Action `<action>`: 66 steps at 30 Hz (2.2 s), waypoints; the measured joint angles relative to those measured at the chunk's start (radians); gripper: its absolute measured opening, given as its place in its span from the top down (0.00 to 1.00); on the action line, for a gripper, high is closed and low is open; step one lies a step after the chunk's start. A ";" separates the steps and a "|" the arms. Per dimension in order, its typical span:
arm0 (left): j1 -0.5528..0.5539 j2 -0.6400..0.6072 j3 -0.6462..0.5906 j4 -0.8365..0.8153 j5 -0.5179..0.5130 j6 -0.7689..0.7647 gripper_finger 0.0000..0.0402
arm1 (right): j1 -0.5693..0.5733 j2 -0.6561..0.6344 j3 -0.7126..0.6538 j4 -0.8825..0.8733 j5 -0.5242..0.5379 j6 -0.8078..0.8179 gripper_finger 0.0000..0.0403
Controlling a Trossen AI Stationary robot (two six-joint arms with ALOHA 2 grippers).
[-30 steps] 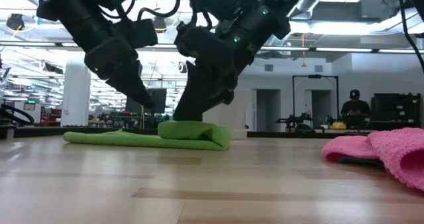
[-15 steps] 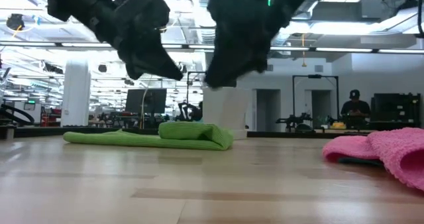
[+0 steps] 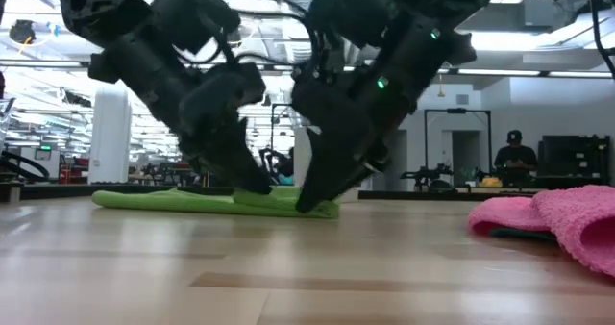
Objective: Fold microfiber towels
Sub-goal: Fold the green microfiber cloth
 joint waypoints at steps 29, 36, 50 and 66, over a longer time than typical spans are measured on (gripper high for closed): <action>0.047 -0.241 0.001 -0.074 -0.075 0.002 1.00 | -0.002 0.000 -0.040 0.122 0.097 -0.041 0.68; 0.006 -0.152 0.000 -0.049 -0.057 -0.052 1.00 | -0.048 -0.011 -0.039 0.179 0.064 -0.069 0.69; -0.036 -0.106 0.000 -0.015 -0.059 -0.076 1.00 | 0.012 -0.092 -0.038 0.049 0.203 -0.030 0.69; -0.032 0.025 0.001 0.055 -0.082 -0.096 1.00 | 0.093 -0.083 -0.051 -0.016 0.239 0.099 0.69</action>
